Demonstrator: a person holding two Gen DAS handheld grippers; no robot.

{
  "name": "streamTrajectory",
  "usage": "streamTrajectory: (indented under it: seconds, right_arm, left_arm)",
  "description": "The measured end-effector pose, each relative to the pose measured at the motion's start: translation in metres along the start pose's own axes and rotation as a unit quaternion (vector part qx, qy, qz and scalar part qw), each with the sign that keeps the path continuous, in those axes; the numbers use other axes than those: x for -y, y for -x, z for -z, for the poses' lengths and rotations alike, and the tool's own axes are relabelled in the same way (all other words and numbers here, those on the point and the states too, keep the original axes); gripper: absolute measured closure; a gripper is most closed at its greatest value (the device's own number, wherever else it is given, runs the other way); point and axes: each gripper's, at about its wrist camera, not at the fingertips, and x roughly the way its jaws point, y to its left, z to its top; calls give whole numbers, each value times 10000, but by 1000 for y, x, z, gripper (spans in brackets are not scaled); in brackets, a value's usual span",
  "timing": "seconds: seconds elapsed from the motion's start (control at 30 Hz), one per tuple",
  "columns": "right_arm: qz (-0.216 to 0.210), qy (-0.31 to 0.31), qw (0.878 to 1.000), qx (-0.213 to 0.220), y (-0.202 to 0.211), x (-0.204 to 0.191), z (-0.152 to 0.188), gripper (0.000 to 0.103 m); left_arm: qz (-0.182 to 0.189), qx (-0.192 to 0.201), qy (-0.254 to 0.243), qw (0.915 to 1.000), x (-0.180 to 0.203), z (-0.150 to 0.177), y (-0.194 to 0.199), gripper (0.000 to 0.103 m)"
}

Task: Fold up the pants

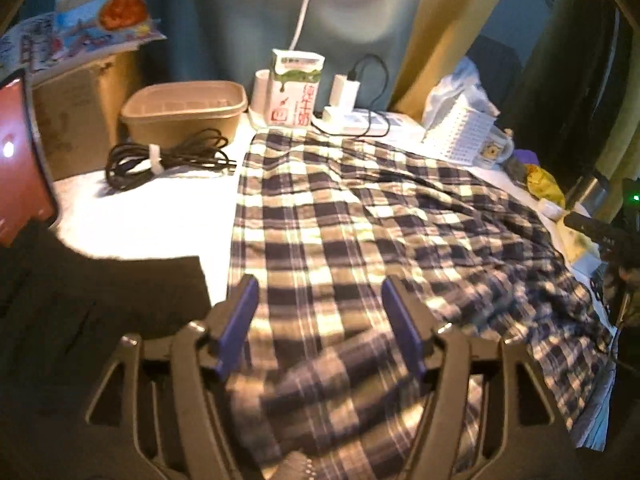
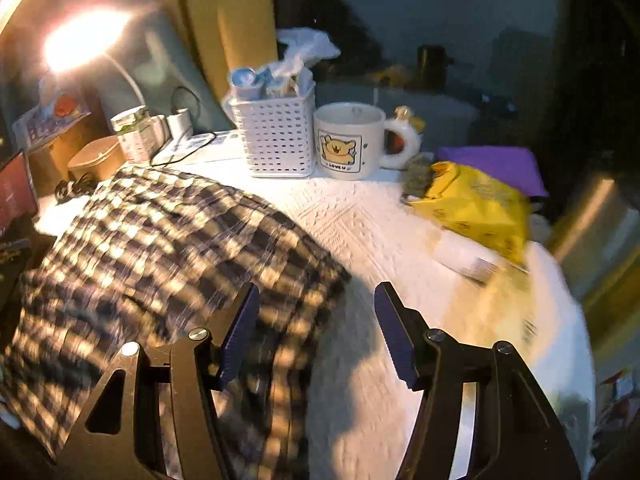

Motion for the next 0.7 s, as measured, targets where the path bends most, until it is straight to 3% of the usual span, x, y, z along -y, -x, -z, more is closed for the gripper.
streamTrajectory:
  seconds: [0.2,0.3,0.33,0.37,0.43,0.53,0.7]
  right_arm:
    - [-181,-29,9977,-658,-69,7,-20,40]
    - [-391,9,9954,-869,-91,5,-21,40]
    - [-325,91,9966,-753,-92,2,-22,43]
    - [-209,213,9970,-719,-95,-1,-24,62]
    - [-121,292,9971,-688,-99,-3,-30,87]
    - [357,532,9964,-547,-106,-5,-42,99]
    - [754,621,9940,-491,-122,5,-64,100]
  left_arm:
    - [-32,-229,7,9997,-8,-21,-32,38]
    - [-104,-372,-4,9993,-12,-29,-48,38]
    - [-99,-400,-3,9992,-14,-31,-52,38]
    - [-90,-438,4,9990,-15,-33,-57,38]
    - [-49,-508,-10,9987,-15,-36,-66,38]
    - [-14,-589,-81,9982,-11,-38,-76,38]
    - [60,-627,-132,9979,-8,-45,-88,38]
